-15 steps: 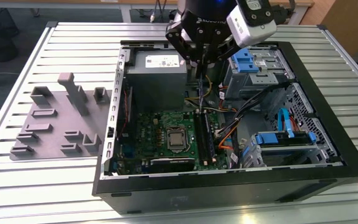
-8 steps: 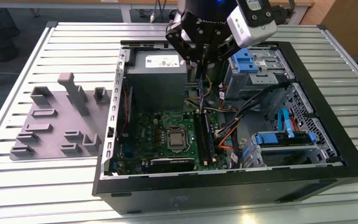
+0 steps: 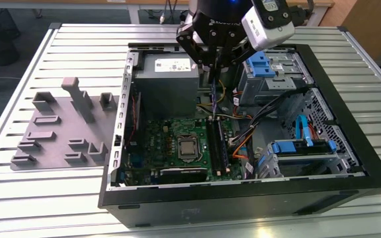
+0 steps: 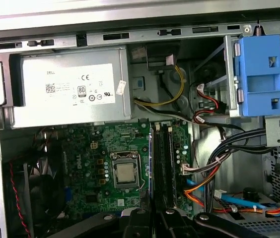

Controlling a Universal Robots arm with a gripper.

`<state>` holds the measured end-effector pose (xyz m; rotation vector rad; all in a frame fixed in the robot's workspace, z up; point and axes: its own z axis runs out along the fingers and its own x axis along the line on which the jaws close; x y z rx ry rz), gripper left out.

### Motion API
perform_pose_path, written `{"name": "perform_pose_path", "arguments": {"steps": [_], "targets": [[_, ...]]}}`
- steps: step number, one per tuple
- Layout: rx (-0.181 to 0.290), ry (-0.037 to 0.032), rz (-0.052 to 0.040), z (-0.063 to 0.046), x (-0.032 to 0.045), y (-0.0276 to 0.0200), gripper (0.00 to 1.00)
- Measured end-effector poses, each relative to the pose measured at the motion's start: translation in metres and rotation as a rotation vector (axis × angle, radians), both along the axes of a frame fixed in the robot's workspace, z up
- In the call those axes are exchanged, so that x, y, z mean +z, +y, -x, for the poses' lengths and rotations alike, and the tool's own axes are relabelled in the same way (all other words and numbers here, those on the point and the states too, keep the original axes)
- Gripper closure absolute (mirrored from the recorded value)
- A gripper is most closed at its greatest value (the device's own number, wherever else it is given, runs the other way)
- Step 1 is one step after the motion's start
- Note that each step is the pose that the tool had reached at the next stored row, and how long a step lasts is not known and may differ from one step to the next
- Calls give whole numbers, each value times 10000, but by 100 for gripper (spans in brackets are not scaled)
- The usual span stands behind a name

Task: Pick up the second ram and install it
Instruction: 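Insert the second ram into the second slot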

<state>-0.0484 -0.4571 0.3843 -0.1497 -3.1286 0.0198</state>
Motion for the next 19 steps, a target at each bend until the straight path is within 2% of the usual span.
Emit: {"name": "perform_pose_path", "arguments": {"steps": [6,16,19], "targets": [[795,15,-1,-2,-42,0,86],[811,50,-2,-68,-221,0,86],[813,86,-3,-75,-275,-3,86]]}}
